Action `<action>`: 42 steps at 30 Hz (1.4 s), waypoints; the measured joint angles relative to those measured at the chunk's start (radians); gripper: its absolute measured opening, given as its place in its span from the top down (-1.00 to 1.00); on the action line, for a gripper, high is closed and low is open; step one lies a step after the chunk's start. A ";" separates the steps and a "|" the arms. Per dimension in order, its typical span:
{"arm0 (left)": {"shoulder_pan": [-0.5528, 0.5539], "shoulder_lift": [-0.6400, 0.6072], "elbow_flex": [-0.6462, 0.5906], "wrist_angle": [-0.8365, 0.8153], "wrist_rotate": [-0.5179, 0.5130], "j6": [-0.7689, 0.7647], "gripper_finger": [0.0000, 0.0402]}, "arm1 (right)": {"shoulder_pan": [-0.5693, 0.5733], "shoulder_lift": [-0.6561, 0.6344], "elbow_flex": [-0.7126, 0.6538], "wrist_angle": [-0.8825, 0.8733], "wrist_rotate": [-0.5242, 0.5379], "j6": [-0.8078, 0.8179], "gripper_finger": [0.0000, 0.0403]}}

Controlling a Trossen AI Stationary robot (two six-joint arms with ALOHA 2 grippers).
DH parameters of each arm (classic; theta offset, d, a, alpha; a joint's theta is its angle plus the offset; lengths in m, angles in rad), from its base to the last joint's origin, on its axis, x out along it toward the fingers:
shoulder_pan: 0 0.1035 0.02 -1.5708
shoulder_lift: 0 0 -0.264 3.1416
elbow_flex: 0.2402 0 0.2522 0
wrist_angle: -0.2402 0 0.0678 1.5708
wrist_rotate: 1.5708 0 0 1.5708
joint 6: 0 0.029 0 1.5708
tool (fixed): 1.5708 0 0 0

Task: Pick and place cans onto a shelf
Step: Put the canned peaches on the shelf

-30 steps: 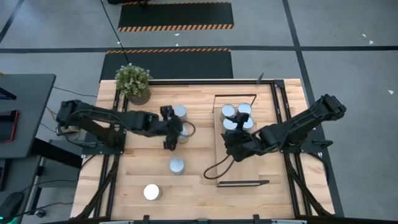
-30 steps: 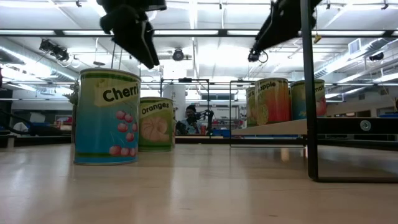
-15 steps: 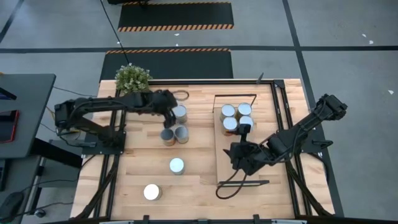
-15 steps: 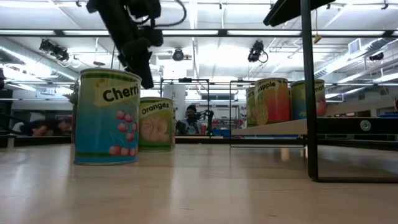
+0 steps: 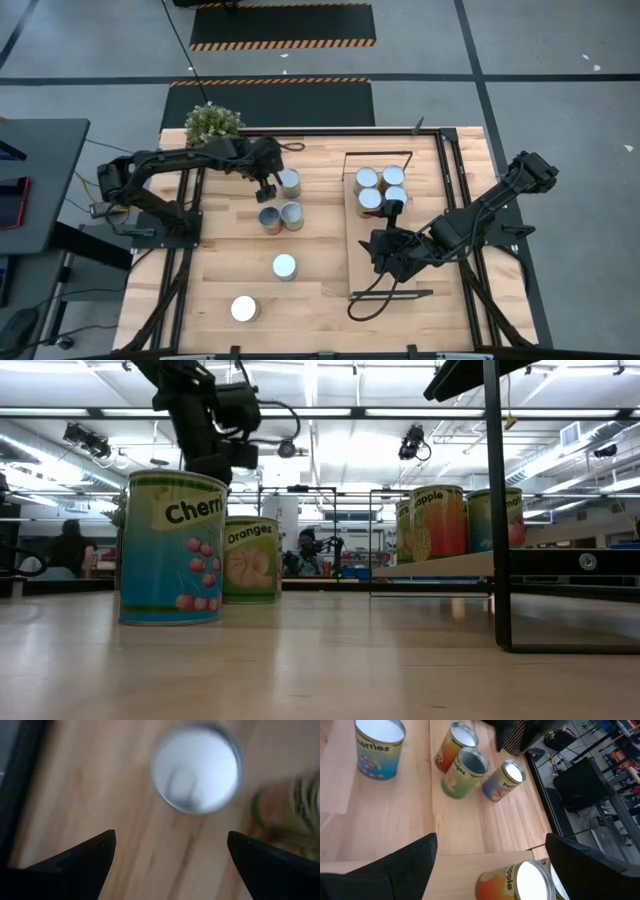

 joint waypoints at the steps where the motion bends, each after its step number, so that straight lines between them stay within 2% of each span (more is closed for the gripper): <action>1: -0.001 0.013 -0.001 -0.005 0.003 0.006 -0.94 | 0.000 0.000 0.000 0.003 0.000 0.001 -0.88; 12: -0.004 0.145 -0.001 0.115 0.006 0.081 -0.94 | 0.000 0.000 0.000 0.002 -0.007 0.000 -0.88; 17: -0.015 0.167 0.000 0.178 0.063 0.085 -0.94 | 0.000 0.000 0.000 -0.004 -0.007 -0.001 -0.88; 22: -0.026 0.167 0.000 0.195 0.070 0.062 -0.93 | 0.000 0.000 0.000 -0.008 -0.007 0.005 -0.88; 34: -0.031 0.166 0.000 0.264 0.069 0.030 -0.56 | 0.003 -0.016 0.000 -0.047 -0.007 0.015 -0.88; 42: -0.031 0.160 0.013 0.265 0.105 0.033 -0.57 | 0.002 -0.022 0.000 -0.135 -0.030 0.091 -0.88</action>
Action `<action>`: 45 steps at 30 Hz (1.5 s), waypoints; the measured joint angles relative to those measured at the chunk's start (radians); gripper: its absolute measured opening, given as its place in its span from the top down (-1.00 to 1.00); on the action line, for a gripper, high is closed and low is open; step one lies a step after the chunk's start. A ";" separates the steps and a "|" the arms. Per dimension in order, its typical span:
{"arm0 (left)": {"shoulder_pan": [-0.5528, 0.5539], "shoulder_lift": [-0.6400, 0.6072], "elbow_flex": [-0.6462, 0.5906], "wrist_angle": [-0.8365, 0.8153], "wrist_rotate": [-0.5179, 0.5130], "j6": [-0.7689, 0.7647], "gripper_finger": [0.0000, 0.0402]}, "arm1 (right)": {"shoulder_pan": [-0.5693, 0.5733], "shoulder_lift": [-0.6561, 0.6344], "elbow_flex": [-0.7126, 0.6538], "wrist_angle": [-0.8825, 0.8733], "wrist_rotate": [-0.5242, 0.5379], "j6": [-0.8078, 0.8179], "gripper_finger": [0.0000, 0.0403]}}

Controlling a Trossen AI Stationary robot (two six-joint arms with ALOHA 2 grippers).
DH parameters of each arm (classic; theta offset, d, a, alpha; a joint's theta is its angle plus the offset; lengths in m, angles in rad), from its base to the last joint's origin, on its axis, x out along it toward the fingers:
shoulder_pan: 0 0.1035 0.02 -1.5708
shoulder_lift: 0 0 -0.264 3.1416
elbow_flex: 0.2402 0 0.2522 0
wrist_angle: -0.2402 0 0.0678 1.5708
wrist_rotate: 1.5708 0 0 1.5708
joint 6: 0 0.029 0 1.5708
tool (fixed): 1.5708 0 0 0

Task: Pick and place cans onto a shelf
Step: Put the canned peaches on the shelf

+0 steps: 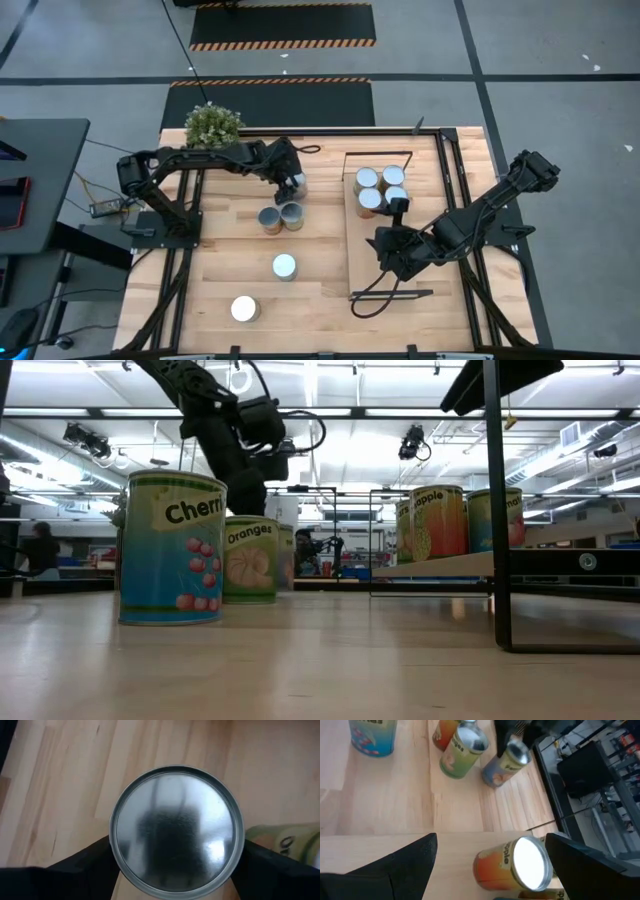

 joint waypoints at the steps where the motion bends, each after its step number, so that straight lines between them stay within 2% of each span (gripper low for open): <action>1: -0.001 0.000 0.013 -0.005 0.009 -0.001 -0.57 | 0.000 0.000 0.000 -0.006 -0.006 0.006 -0.88; 9: -0.068 0.000 0.169 -0.098 0.022 -0.021 -0.58 | 0.000 -0.001 0.000 -0.063 -0.025 0.051 -0.88; 15: -0.189 0.003 0.244 -0.115 0.027 -0.094 -0.58 | 0.002 -0.042 0.000 -0.128 -0.046 0.118 -0.88; 22: -0.318 0.003 0.265 -0.094 0.005 -0.189 -0.58 | 0.006 -0.093 0.000 -0.138 -0.048 0.154 -0.88; 32: -0.414 0.009 0.265 0.014 -0.014 -0.300 -0.58 | 0.007 -0.099 0.000 -0.143 -0.049 0.155 -0.88; 40: -0.480 0.120 0.272 0.180 -0.018 -0.388 -0.58 | 0.026 -0.137 0.000 -0.157 -0.047 0.173 -0.88; 45: -0.490 0.225 0.399 0.137 -0.034 -0.394 -0.58 | 0.045 -0.145 0.000 -0.165 -0.046 0.196 -0.88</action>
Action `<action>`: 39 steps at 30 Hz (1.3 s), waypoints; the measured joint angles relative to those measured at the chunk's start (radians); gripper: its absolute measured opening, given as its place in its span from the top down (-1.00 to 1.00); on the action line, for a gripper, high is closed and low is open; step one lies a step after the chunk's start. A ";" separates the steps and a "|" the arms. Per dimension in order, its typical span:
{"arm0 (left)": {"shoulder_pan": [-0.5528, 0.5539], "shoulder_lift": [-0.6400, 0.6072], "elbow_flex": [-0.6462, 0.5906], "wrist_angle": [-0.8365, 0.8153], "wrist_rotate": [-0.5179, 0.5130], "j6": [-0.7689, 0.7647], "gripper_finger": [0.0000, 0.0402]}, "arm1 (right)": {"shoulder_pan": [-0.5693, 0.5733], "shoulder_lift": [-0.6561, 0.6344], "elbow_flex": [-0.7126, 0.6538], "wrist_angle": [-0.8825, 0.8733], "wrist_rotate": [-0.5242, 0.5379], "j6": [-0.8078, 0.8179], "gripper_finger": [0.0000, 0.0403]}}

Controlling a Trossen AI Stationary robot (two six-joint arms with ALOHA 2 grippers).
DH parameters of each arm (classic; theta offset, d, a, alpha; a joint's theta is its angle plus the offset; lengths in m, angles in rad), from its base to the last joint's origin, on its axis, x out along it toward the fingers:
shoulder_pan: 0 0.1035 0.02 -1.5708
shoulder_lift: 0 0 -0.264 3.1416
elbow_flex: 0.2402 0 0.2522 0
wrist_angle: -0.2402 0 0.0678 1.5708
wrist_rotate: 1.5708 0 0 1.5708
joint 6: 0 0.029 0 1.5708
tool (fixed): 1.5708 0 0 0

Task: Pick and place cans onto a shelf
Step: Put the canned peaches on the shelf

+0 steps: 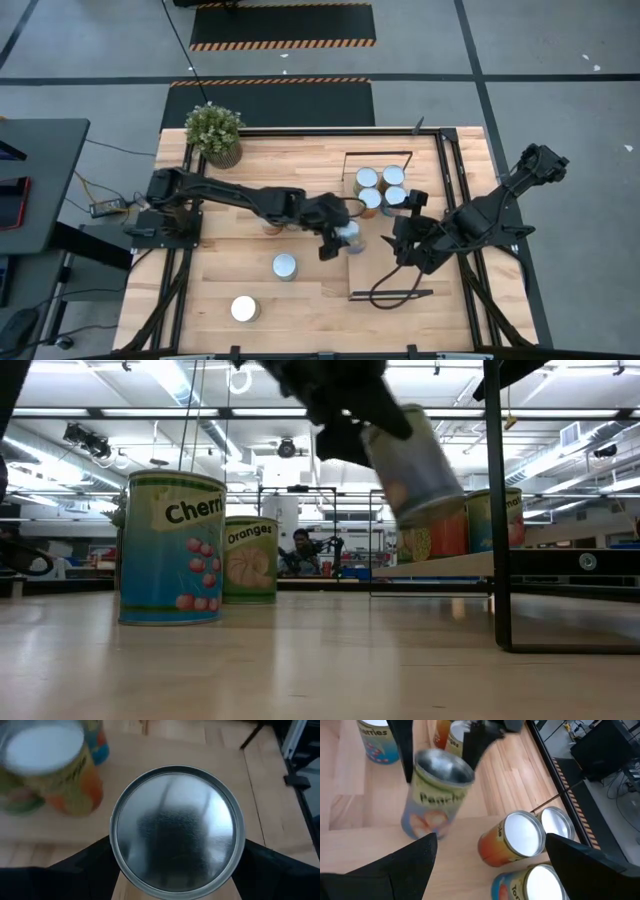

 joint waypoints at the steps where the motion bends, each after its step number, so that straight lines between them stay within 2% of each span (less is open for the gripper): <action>1: -0.004 0.021 0.031 -0.024 -0.005 0.005 -0.58 | 0.004 0.000 0.000 0.001 0.000 0.003 -0.88; 8: -0.008 0.184 0.280 -0.233 -0.040 0.052 -0.58 | 0.019 0.002 0.000 -0.001 0.016 0.007 -0.88; 12: -0.007 0.253 0.361 -0.295 -0.052 0.100 -0.58 | 0.021 0.002 0.000 -0.002 0.021 0.009 -0.88; 21: -0.008 0.270 0.375 -0.288 -0.074 0.222 -0.61 | 0.021 0.002 0.000 -0.002 0.026 0.012 -0.88; 26: -0.007 0.270 0.375 -0.248 -0.075 0.267 -0.74 | 0.021 0.002 0.000 -0.001 0.026 0.014 -0.88; 32: -0.002 0.270 0.375 -0.247 -0.085 0.271 -0.86 | 0.021 0.002 0.000 -0.001 0.026 0.012 -0.88; 39: 0.000 0.270 0.374 -0.247 -0.151 0.274 -0.88 | 0.021 0.002 0.000 0.005 0.030 0.018 -0.88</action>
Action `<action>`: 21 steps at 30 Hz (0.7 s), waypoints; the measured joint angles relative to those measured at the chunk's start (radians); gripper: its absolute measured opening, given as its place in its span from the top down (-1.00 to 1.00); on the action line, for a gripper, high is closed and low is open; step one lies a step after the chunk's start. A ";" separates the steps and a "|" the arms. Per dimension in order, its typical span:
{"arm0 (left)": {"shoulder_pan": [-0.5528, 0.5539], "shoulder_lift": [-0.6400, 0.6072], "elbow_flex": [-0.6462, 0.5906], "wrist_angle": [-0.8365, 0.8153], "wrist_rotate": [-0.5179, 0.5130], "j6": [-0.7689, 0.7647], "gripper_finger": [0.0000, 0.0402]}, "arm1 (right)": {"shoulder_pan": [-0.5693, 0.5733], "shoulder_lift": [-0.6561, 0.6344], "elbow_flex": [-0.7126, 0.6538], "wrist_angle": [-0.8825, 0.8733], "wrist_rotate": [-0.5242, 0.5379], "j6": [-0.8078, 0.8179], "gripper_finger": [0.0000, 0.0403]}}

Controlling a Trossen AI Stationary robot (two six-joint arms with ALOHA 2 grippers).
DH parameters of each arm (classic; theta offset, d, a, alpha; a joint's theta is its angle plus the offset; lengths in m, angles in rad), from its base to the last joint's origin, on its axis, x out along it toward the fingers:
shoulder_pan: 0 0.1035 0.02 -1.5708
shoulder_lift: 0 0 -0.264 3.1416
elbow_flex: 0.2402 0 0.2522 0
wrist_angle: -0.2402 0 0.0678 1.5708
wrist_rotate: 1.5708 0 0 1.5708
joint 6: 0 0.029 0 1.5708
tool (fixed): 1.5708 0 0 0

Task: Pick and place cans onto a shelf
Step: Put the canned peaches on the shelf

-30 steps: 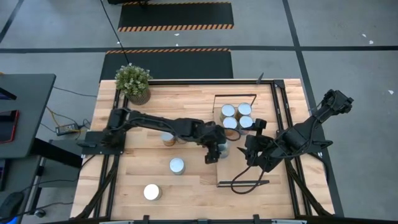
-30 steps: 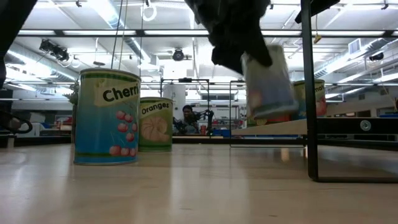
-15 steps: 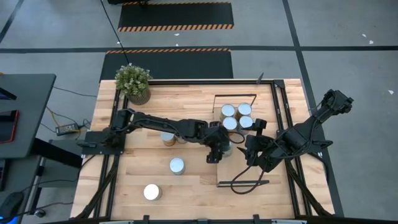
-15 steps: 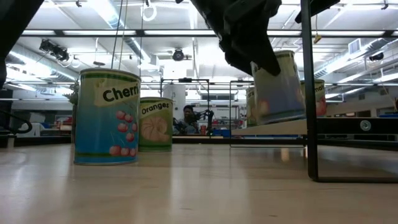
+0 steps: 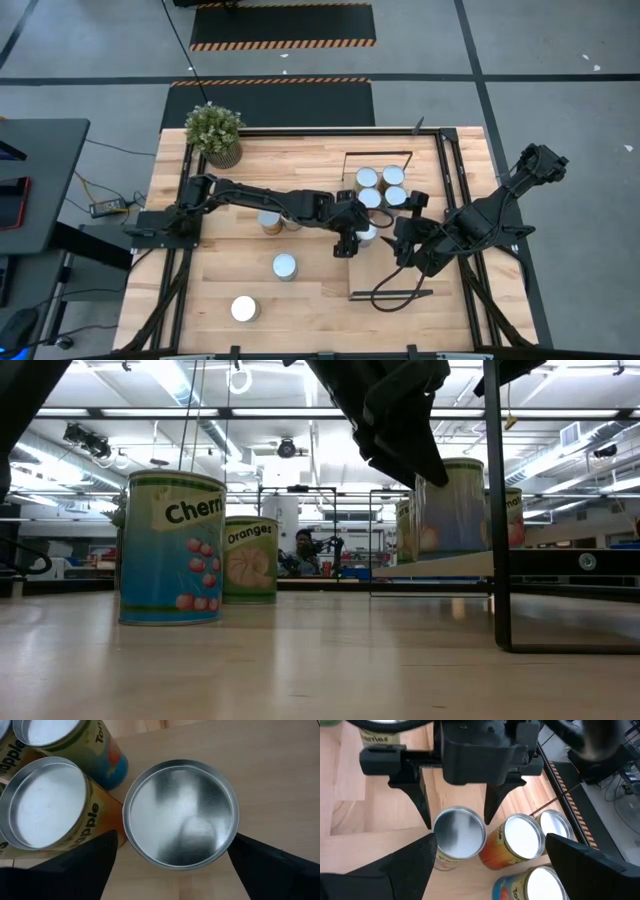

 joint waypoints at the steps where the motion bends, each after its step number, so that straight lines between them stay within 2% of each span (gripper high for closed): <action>1: 0.000 0.000 0.000 0.000 0.000 0.000 -0.88 | 0.000 0.000 0.000 0.008 0.000 0.000 -0.88; 21: 0.000 0.000 -0.001 -0.005 -0.003 -0.012 -0.88 | 0.000 0.000 0.000 0.040 -0.005 -0.027 -0.88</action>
